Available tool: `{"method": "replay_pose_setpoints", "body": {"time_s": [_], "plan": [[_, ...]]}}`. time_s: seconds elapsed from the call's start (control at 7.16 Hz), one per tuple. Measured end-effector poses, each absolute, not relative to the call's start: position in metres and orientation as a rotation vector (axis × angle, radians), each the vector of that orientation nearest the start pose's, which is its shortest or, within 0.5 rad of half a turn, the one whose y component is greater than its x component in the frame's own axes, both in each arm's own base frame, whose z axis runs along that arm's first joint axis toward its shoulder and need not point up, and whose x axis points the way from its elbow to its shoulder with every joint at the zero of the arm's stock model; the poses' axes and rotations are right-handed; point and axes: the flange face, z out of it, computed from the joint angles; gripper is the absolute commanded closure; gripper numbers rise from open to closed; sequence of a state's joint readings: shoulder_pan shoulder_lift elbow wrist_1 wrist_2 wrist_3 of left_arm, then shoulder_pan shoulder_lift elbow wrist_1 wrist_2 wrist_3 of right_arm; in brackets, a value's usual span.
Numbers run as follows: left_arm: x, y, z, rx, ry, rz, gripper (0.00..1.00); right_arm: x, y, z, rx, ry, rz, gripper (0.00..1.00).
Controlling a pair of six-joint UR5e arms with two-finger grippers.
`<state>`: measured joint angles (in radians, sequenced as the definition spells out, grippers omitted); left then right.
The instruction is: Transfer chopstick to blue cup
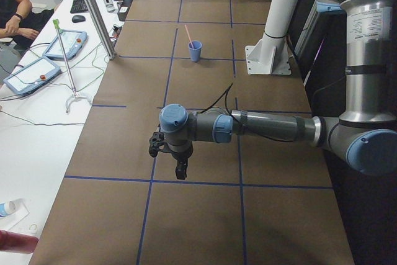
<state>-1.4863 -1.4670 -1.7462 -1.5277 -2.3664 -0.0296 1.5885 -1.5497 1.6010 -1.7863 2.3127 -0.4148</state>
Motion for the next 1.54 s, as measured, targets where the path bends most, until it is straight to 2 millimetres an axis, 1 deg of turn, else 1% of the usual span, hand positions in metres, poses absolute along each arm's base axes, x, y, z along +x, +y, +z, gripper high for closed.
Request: {"method": "replay_pose_setpoints", "body": {"time_s": [0.28, 0.56, 0.7, 0.84, 0.98, 1.12, 1.26, 1.54], "plan": [[-0.027, -0.452, 0.619, -0.026, 0.824, 0.028, 0.0, 0.062, -0.489, 0.65, 0.002, -0.756, -0.303, 0.0], [-0.033, -0.448, 0.616, -0.018, 0.857, 0.013, 0.0, 0.06, -0.485, 0.635, 0.02, -0.751, -0.289, 0.0], [-0.034, -0.448, 0.615, -0.015, 0.861, 0.013, 0.0, 0.06, -0.476, 0.629, 0.03, -0.747, -0.292, 0.0], [-0.034, -0.447, 0.612, -0.009, 0.863, 0.014, 0.0, 0.06, -0.463, 0.626, 0.034, -0.745, -0.293, 0.0], [-0.034, -0.447, 0.608, -0.002, 0.861, 0.017, 0.0, 0.06, -0.444, 0.626, 0.033, -0.744, -0.293, 0.0], [-0.034, -0.445, 0.606, 0.002, 0.86, 0.019, 0.0, 0.061, -0.433, 0.624, 0.035, -0.734, -0.295, 0.0], [-0.035, -0.444, 0.606, 0.006, 0.858, 0.022, 0.0, 0.063, -0.428, 0.624, 0.032, -0.715, -0.298, 0.0], [-0.037, -0.443, 0.603, 0.019, 0.852, 0.032, 0.0, 0.064, -0.425, 0.625, 0.028, -0.691, -0.298, 0.0]]}}
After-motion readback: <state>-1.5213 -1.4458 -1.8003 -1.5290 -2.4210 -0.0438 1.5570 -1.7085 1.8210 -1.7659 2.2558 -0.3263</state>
